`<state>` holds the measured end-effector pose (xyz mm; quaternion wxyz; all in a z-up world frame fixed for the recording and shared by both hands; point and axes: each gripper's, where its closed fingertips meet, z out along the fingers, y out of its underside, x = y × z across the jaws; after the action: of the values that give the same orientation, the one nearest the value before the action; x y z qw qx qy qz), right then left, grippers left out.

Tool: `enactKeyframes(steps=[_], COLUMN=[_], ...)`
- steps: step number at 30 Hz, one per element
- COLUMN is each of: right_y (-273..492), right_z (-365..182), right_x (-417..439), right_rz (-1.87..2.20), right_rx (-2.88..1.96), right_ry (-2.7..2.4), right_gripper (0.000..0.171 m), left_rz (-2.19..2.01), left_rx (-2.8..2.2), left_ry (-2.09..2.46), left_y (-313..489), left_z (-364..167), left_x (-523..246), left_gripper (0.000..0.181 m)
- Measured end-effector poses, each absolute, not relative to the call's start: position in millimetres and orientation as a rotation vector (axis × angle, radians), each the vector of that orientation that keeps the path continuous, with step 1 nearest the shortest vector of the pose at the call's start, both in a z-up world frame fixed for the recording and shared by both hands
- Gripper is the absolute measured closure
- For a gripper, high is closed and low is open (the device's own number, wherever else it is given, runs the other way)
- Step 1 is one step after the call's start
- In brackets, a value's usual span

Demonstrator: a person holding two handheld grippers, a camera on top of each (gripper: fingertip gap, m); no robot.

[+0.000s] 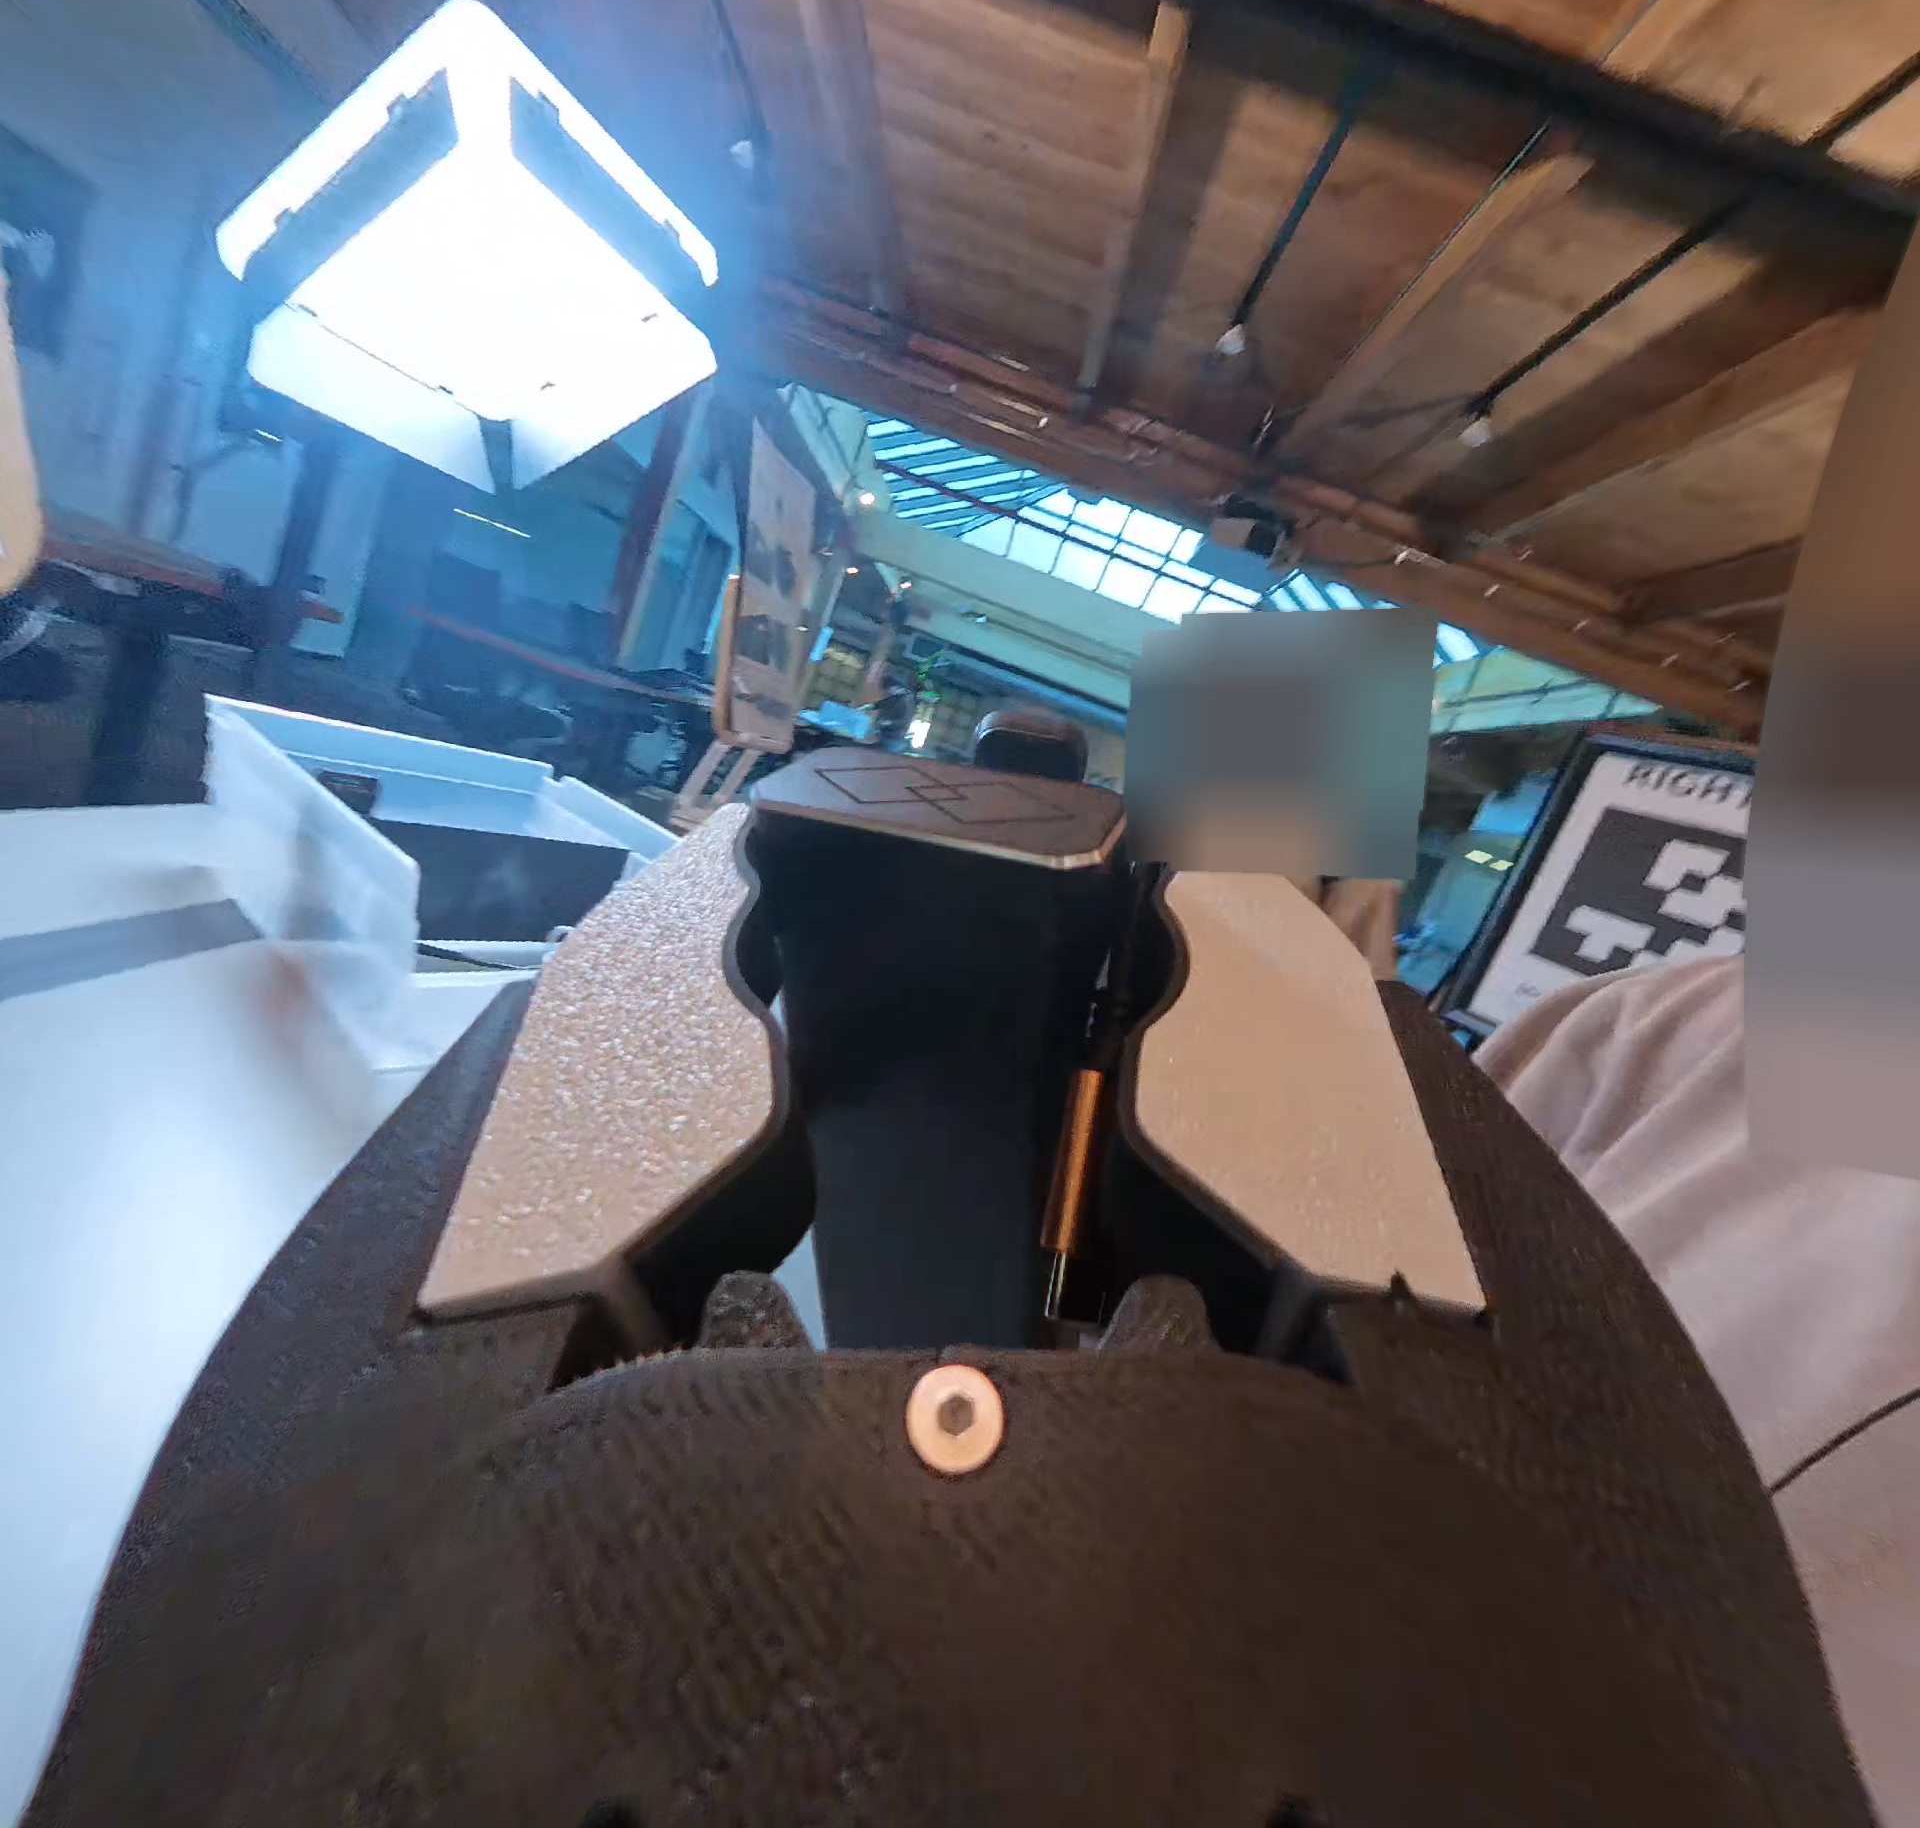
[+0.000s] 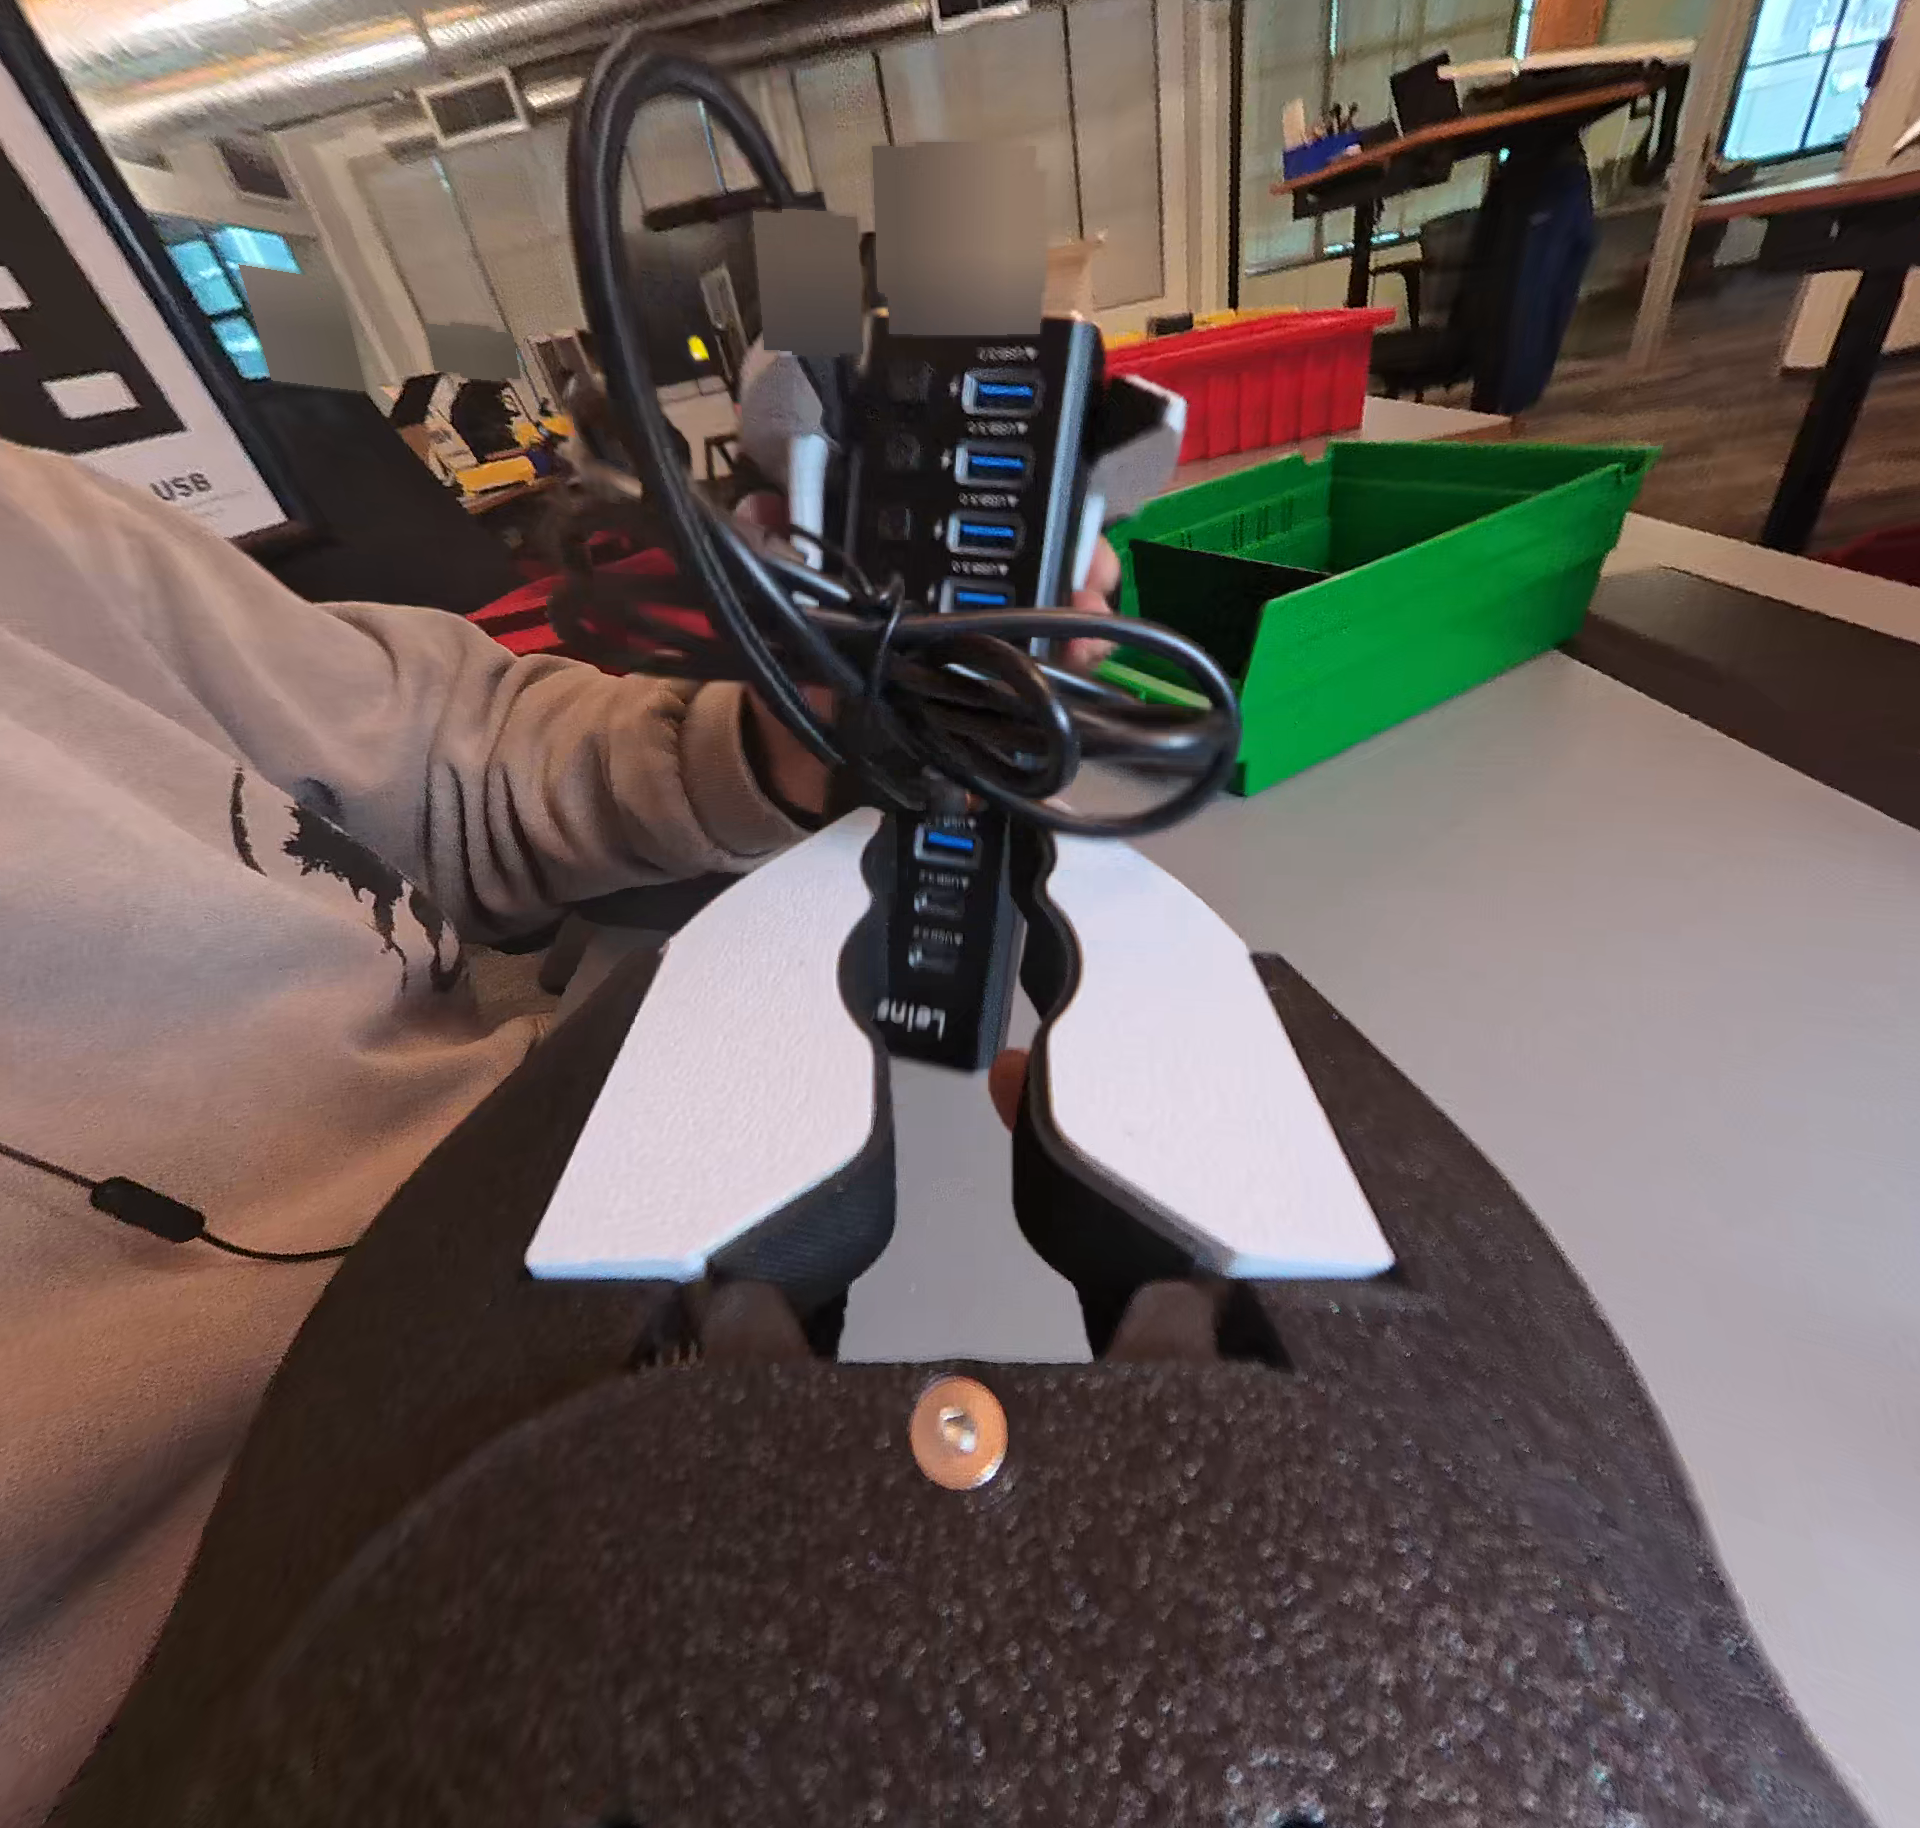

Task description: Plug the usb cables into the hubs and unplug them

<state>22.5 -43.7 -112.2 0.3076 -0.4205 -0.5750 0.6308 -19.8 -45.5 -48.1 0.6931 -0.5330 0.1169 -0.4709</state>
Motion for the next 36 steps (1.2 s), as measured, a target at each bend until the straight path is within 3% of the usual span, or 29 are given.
enactKeyframes(steps=[10,16,21,24,31,34,36], right_y=[14,12,5,9,-42,-55,-57], right_z=[-102,-72,-102,-108,-163,-174,-172], right_x=[56,73,46,35,20,11,4], right_rz=[1.357,1.151,0.988,1.109,0.799,0.766,0.788], right_rx=[-1.157,-1.096,-1.105,-1.212,-1.130,-1.055,-1.019], right_ry=[-1.564,-1.592,-1.705,-1.670,-2.006,-2.045,-1.996], right_gripper=[0.129,0.130,0.136,0.140,0.127,0.134,0.149], left_rz=[-0.534,-0.470,-0.426,-0.363,-0.255,-0.224,-0.237], left_rx=[-1.344,-1.392,-1.390,-1.379,-1.380,-1.374,-1.370], left_ry=[0.550,0.661,0.798,0.893,0.987,1.004,1.004], left_y=[-45,-39,-46,-53,-55,-56,-57], left_z=[-63,-81,-90,-95,-106,-108,-107], left_x=[-21,-6,20,38,51,54,56], left_gripper=[0.112,0.112,0.112,0.112,0.113,0.112,0.112])
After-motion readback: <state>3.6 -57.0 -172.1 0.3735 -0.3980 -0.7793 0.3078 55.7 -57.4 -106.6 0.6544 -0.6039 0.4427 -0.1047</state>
